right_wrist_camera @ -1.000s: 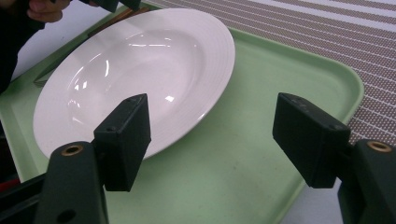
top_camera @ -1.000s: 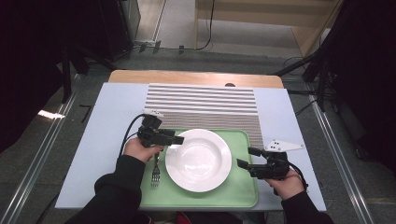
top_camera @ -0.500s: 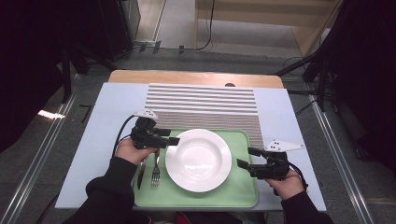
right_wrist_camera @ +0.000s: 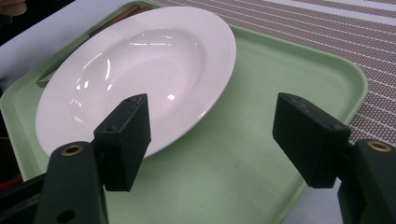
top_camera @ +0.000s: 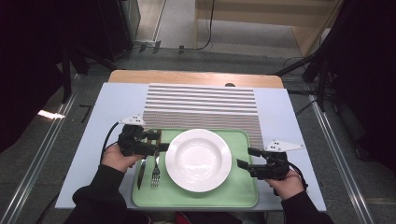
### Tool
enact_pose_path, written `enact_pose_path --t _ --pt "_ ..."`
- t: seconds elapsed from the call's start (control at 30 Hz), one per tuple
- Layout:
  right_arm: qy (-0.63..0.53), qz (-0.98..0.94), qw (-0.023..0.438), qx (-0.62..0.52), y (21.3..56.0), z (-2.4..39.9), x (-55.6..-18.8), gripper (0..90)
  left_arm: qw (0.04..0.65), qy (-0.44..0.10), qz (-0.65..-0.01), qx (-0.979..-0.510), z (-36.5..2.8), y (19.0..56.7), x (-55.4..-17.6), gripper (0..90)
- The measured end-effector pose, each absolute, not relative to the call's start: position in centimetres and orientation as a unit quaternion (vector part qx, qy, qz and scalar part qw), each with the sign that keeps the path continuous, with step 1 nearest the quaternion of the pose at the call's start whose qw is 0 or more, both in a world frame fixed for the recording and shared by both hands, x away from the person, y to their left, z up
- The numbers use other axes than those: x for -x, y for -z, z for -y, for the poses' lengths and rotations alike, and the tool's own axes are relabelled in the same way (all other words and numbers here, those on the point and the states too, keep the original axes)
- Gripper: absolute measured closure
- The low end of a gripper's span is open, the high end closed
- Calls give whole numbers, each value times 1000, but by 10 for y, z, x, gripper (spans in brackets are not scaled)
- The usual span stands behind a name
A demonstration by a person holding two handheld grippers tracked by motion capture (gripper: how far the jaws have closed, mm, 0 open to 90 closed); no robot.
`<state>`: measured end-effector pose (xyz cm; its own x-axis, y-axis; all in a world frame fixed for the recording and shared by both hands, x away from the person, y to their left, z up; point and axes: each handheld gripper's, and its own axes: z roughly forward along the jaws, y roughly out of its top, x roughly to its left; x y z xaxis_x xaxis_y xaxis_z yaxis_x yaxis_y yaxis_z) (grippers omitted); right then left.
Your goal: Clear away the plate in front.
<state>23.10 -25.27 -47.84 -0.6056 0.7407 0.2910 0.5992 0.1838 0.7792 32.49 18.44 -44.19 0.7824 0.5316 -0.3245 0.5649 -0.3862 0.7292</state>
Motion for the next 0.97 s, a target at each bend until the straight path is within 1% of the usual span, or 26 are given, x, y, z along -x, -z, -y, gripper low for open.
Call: enact_pose_path --t 0.1,0.53,0.8,0.97 --pt "-466 -765 77 -437 479 253 -231 268 450 27 -329 -830 -190 445 -322 297" --pt "-468 -765 74 -436 480 254 -231 268 441 17 -344 -829 -217 455 -308 297" --pt "-468 -764 73 -438 481 254 -231 268 423 10 -343 -839 -228 460 -300 297" --pt "-468 -765 71 -437 482 253 -231 267 429 11 -344 -835 -230 459 -301 297"
